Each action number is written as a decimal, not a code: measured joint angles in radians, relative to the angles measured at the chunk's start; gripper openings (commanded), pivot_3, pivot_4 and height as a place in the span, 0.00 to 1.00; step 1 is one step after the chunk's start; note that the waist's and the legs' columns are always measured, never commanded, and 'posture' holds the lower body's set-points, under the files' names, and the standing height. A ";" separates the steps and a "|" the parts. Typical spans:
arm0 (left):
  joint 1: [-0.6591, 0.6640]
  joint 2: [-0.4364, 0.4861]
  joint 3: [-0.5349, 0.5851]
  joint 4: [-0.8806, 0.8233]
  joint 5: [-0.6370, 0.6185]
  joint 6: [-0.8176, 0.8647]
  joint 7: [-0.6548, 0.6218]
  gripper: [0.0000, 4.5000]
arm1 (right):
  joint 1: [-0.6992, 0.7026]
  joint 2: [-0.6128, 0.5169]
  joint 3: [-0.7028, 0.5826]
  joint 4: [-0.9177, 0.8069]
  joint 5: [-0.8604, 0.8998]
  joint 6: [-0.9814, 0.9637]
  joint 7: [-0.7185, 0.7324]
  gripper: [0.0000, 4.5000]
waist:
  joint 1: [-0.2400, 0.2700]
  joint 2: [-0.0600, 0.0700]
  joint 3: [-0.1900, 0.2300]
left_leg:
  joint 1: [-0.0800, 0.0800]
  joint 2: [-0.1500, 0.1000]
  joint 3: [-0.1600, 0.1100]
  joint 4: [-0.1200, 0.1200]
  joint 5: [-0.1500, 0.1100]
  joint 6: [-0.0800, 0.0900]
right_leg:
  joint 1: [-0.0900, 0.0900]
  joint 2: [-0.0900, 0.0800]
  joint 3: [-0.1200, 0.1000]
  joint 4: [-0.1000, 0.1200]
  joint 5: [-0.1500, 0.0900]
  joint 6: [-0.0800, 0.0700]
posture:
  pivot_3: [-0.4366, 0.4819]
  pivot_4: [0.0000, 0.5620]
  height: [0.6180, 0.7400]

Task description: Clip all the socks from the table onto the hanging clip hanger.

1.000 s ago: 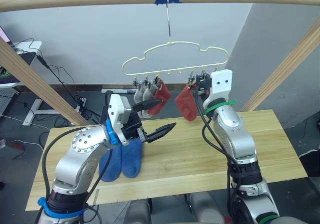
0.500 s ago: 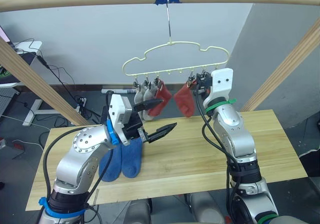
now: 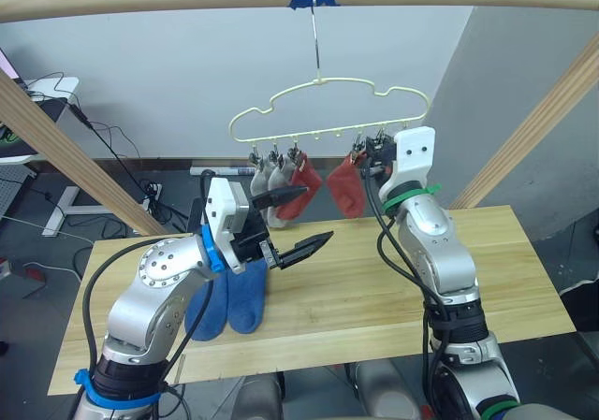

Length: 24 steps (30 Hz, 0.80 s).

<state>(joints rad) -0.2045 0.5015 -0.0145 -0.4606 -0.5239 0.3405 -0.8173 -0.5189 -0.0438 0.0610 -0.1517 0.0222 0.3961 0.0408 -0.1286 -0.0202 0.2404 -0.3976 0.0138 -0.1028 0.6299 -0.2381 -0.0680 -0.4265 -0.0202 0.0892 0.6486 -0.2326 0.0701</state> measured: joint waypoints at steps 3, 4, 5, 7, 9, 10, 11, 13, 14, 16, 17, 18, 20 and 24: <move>0.000 0.000 0.000 0.000 0.000 0.000 0.001 1.00 | -0.003 0.002 0.000 0.000 0.000 -0.004 0.000 0.27 | 0.000 0.000 0.000 | 0.000 0.000 0.000 0.000 0.000 0.000 | 0.000 0.000 0.000 0.000 0.000 0.000 | 0.38 0.36 1.00; -0.001 0.000 -0.001 0.000 0.000 0.000 0.001 1.00 | -0.003 0.003 0.000 0.001 0.000 -0.004 0.000 0.27 | 0.000 0.000 0.000 | 0.000 0.000 0.000 0.000 0.000 0.000 | 0.000 0.000 0.000 0.000 0.000 0.000 | 0.38 0.36 1.00; -0.002 0.000 -0.001 0.000 0.000 0.000 0.001 1.00 | -0.003 0.004 0.000 0.001 0.000 -0.004 0.000 0.27 | 0.000 0.000 0.000 | 0.000 0.000 0.000 0.000 0.000 0.000 | 0.000 0.000 0.000 0.000 0.000 0.000 | 0.38 0.36 1.00; -0.003 0.000 -0.001 0.000 0.000 0.000 0.002 1.00 | -0.003 0.005 0.000 0.001 0.000 -0.005 -0.001 0.27 | 0.000 0.000 0.000 | 0.000 0.000 0.000 0.000 0.000 0.000 | 0.000 0.000 0.000 0.000 0.000 0.000 | 0.38 0.36 1.00; -0.003 0.000 -0.003 0.000 0.000 0.000 0.002 1.00 | -0.003 0.005 0.000 0.001 -0.001 -0.005 -0.003 0.27 | 0.000 0.000 0.000 | 0.000 0.000 0.000 0.000 0.000 0.000 | 0.000 0.000 0.000 0.000 0.000 0.000 | 0.38 0.36 1.00; -0.003 0.000 -0.004 0.000 0.000 0.000 0.002 1.00 | -0.003 0.006 0.000 0.001 -0.001 -0.005 -0.003 0.27 | 0.000 0.000 0.000 | 0.000 0.000 0.000 0.000 0.000 0.000 | 0.000 0.000 0.000 0.000 0.000 0.000 | 0.38 0.36 1.00; -0.003 0.000 -0.005 0.000 0.000 0.000 0.002 1.00 | -0.003 0.006 0.000 0.001 -0.001 -0.005 -0.003 0.27 | 0.000 0.000 0.000 | 0.000 0.000 0.000 0.000 0.000 0.000 | 0.000 0.000 0.000 0.000 0.000 0.000 | 0.38 0.36 1.00; -0.003 0.000 -0.006 0.000 0.000 0.000 0.002 1.00 | -0.003 0.007 0.000 0.001 -0.001 -0.005 -0.003 0.35 | 0.000 0.000 0.000 | 0.000 0.000 0.000 0.000 0.000 0.000 | 0.000 0.000 0.000 0.001 0.000 0.000 | 0.38 0.36 1.00; -0.004 0.000 -0.008 0.000 0.000 0.000 0.002 1.00 | -0.003 0.007 0.000 0.001 -0.001 -0.005 -0.004 0.39 | 0.000 0.000 0.000 | 0.000 0.000 0.000 0.000 0.000 0.000 | 0.000 0.000 0.000 0.001 0.000 0.000 | 0.38 0.36 1.00; -0.006 0.000 -0.013 0.000 0.000 0.000 0.002 1.00 | -0.003 0.007 0.000 0.001 -0.001 -0.006 -0.005 0.54 | 0.000 0.000 0.000 | 0.000 0.000 0.000 0.000 0.000 0.000 | 0.000 0.000 0.000 0.001 0.000 0.000 | 0.38 0.36 1.00; -0.007 0.000 -0.018 0.000 0.000 0.000 0.003 1.00 | -0.003 0.007 0.000 0.001 -0.002 -0.006 -0.006 0.54 | 0.000 0.000 0.000 | 0.000 0.000 0.000 0.000 0.000 0.000 | 0.000 0.000 0.000 0.001 0.000 0.000 | 0.38 0.36 1.00; -0.008 0.000 -0.019 0.000 0.001 0.000 0.003 1.00 | -0.003 0.007 0.000 0.001 -0.002 -0.006 -0.007 0.54 | 0.000 0.000 0.000 | 0.000 0.000 0.000 0.000 0.000 0.000 | 0.000 0.000 0.000 0.001 0.000 0.000 | 0.38 0.36 1.00; -0.010 -0.001 -0.019 0.001 0.001 0.000 0.004 1.00 | -0.003 0.007 -0.001 0.001 -0.003 -0.006 -0.010 0.54 | 0.000 0.000 0.000 | 0.000 0.000 0.000 0.000 0.000 0.000 | 0.000 0.000 0.000 0.001 0.000 0.000 | 0.38 0.37 1.00; -0.012 -0.001 -0.019 0.001 0.001 0.000 0.011 1.00 | -0.003 0.007 -0.001 0.002 -0.003 -0.006 -0.012 0.54 | 0.000 0.000 0.000 | 0.000 0.000 0.000 0.000 0.000 0.000 | 0.000 0.000 0.000 0.001 0.000 0.000 | 0.38 0.36 1.00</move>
<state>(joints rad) -0.2162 0.5009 -0.0339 -0.4601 -0.5226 0.3404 -0.8062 -0.5222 -0.0367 0.0604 -0.1501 0.0195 0.3903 0.0287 -0.1288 -0.0202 0.2403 -0.3972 0.0137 -0.1028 0.6302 -0.2380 -0.0680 -0.4264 -0.0202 0.0893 0.6494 -0.2325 0.0699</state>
